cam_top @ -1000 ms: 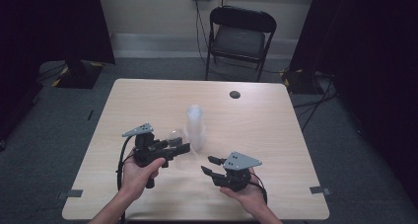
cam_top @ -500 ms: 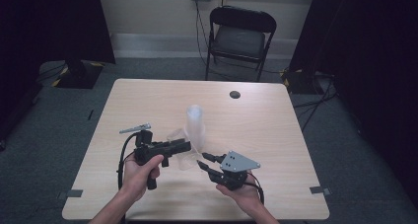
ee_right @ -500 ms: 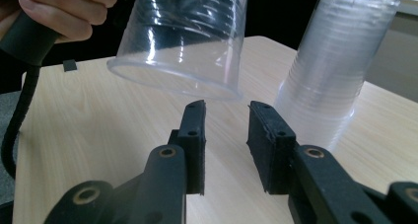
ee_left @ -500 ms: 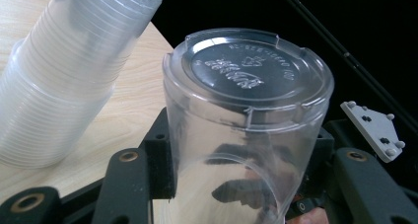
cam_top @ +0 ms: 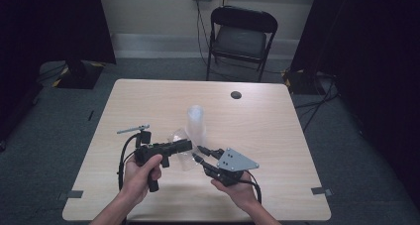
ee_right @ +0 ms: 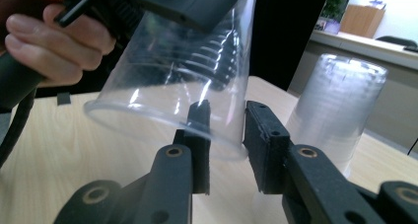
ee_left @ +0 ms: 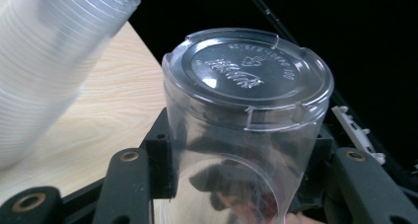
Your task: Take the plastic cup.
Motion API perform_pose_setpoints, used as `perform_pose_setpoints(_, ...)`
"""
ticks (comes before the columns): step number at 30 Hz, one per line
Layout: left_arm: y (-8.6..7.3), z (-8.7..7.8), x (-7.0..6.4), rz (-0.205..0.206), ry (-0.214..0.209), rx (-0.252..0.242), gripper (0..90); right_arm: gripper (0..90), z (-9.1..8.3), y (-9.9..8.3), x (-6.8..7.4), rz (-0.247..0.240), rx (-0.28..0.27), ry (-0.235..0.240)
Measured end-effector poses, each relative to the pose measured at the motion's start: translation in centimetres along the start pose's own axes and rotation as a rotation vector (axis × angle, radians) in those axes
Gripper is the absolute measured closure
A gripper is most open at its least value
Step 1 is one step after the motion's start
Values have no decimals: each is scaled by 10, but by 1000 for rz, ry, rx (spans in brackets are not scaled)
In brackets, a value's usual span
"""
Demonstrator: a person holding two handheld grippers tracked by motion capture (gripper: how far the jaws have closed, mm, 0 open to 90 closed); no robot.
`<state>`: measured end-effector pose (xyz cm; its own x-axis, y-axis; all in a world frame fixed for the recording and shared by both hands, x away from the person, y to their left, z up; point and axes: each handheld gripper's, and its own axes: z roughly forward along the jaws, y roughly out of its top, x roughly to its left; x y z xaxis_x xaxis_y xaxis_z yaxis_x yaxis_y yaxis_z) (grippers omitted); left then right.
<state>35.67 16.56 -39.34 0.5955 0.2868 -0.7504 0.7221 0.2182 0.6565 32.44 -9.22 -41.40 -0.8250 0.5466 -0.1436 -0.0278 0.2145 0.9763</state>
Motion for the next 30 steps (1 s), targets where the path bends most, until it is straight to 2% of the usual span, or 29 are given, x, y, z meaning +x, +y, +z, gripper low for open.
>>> perform_pose_setpoints(1,-1,1,-1,-18,-6,-4,483,730,0,1,0,-1,-10,-4)
perform_pose_setpoints(4,-2,3,-1,-29,-26,-1,484,731,2,2,0,2,-31,-14)
perform_pose_setpoints(8,-3,4,-2,-38,-32,-6,484,730,5,3,2,-13,-71,-33)
perform_pose_setpoints(11,-4,3,1,-72,-51,-9,485,724,6,3,3,-20,-95,-47)
perform_pose_setpoints(15,-7,7,2,-78,-65,3,483,719,6,3,5,-35,-124,-58)
perform_pose_setpoints(20,-9,11,0,-53,-61,13,463,727,5,4,6,-43,-141,-75)
perform_pose_setpoints(21,-9,11,0,-34,-52,16,463,743,4,4,5,-56,-132,-92)
perform_pose_setpoints(24,-10,12,1,-15,-40,27,423,801,0,4,2,-47,-152,-111)
perform_pose_setpoints(30,-10,12,2,1,-15,16,344,853,-1,3,1,-39,-147,-109)
